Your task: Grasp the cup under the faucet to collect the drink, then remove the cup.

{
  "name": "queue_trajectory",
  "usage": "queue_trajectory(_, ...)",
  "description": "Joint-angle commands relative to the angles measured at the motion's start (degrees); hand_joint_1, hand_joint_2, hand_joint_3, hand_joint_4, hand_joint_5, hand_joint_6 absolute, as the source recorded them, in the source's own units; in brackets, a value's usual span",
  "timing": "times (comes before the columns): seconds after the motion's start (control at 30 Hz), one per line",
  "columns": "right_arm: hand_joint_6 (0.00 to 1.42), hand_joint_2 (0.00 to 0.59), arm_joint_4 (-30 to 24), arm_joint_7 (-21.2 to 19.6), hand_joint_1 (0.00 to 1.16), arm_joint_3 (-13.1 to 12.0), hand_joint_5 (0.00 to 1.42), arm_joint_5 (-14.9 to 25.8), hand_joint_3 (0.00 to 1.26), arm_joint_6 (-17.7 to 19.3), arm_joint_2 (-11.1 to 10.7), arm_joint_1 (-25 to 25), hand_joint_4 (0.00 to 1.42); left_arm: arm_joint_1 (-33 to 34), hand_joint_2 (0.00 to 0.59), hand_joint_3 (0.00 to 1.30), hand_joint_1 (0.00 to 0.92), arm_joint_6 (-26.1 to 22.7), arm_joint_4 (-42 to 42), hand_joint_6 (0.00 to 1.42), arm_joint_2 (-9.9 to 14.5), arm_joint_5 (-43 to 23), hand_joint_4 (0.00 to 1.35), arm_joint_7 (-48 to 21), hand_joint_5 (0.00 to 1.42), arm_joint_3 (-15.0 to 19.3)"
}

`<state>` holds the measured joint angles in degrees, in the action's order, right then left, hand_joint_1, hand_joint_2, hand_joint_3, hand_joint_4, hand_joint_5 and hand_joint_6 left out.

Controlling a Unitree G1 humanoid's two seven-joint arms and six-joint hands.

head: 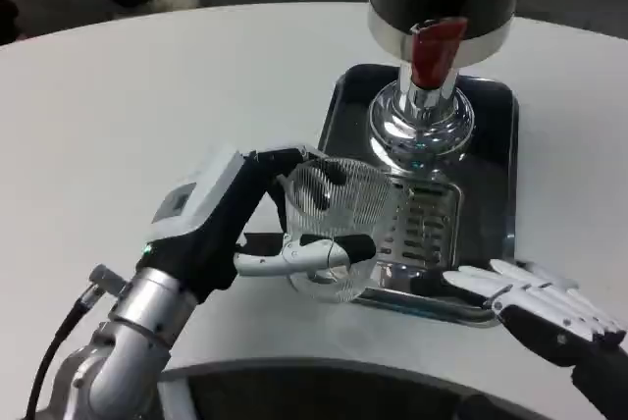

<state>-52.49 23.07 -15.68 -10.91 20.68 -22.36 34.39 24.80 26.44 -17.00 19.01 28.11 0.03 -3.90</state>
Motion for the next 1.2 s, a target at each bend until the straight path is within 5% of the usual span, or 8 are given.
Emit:
queue_trajectory(0.03, 0.05, 0.504, -0.3, -0.2, 0.53, -0.9, 0.11, 0.6, 0.21, 0.8, 0.3, 1.1, 0.17, 4.7, 0.171, 0.76, 0.455, 1.3, -4.9, 0.48, -0.8, 2.2, 0.88, 4.9, 0.88, -2.3)
queue_trajectory(0.67, 0.05, 0.498, 0.2, -0.2, 0.54, -3.3, 0.11, 1.8, 0.22, 1.5, 1.4, 3.3, 0.17, 12.7, 0.168, 0.76, 0.437, 3.3, -21.1, 0.48, -3.3, 10.0, 0.88, 27.5, 0.87, -9.6)
queue_trajectory(1.2, 0.05, 0.503, 0.0, -0.3, 0.54, -4.6, 0.11, 2.8, 0.22, 2.5, 2.4, 5.5, 0.18, 16.4, 0.179, 0.76, 0.398, -1.5, -26.1, 0.48, -5.6, 10.1, 0.88, 27.7, 0.88, -15.0)
